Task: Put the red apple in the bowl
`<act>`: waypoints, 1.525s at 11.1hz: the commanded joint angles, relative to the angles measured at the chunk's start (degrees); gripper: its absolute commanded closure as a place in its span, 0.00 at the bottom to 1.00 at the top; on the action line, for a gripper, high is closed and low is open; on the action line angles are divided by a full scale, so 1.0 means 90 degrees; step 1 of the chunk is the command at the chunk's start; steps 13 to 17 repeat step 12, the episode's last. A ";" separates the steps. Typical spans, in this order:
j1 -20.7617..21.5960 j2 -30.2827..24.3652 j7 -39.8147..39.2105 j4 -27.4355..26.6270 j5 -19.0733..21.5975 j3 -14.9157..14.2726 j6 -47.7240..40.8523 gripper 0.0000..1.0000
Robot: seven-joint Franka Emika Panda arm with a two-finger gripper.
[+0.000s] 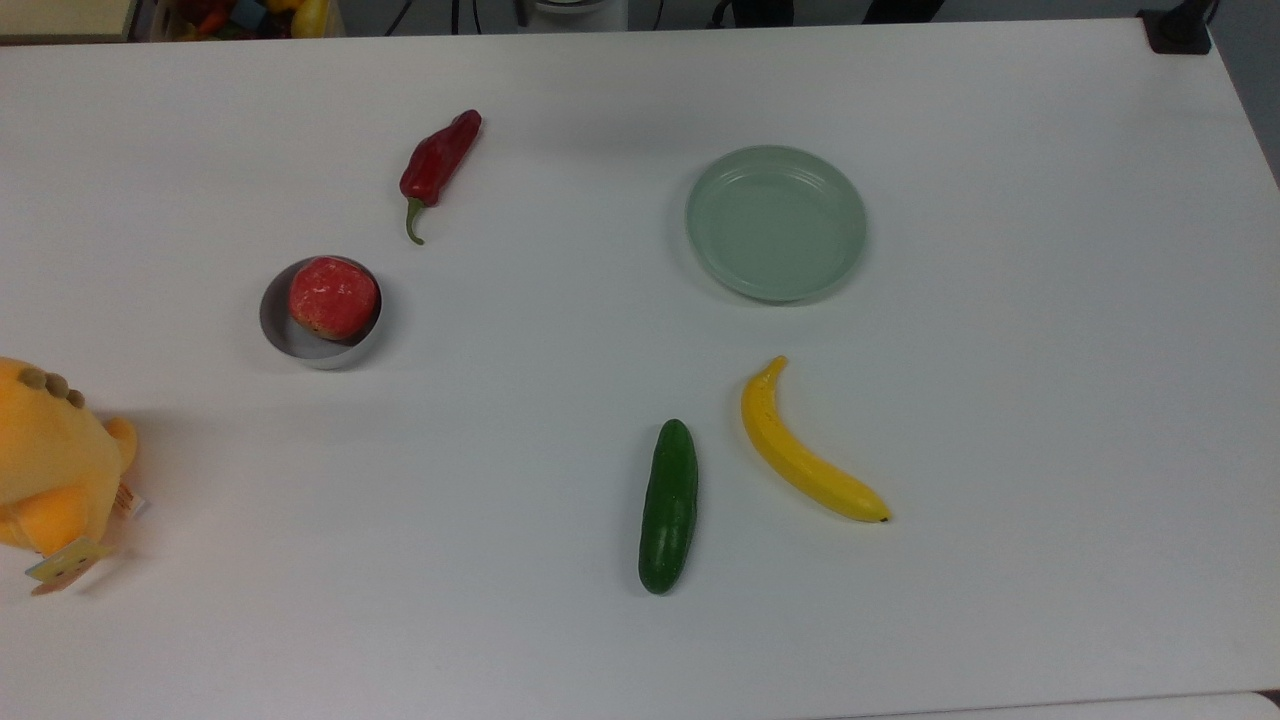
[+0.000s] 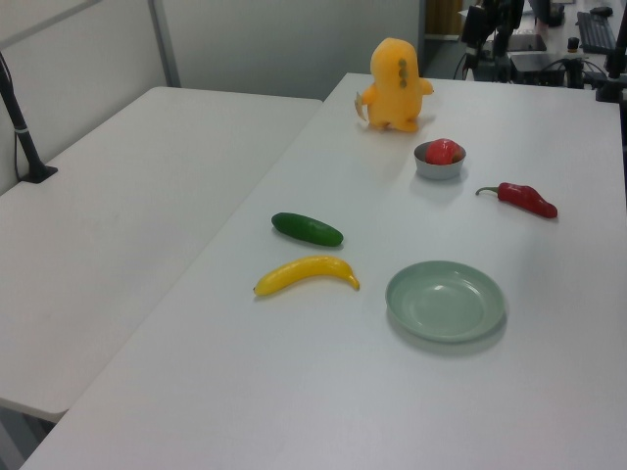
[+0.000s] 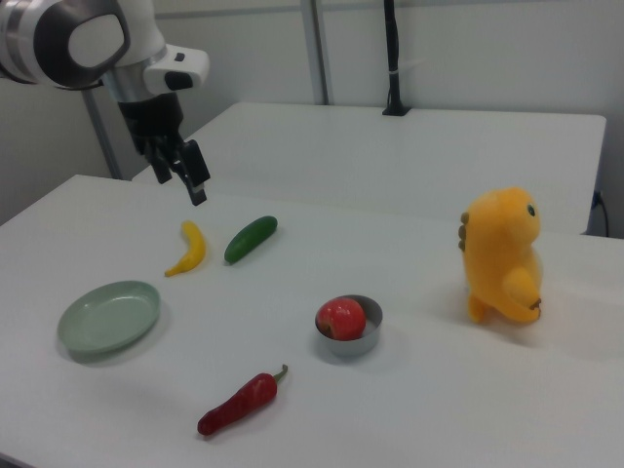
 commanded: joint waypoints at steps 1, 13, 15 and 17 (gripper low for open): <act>0.0760 0.0065 -0.0302 -0.0071 0.0127 -0.0341 -0.0040 0.00; 0.0763 0.0300 -0.2209 -0.0091 0.0127 -0.0440 0.0381 0.00; 0.0763 0.0300 -0.2209 -0.0091 0.0127 -0.0440 0.0381 0.00; 0.0763 0.0300 -0.2209 -0.0091 0.0127 -0.0440 0.0381 0.00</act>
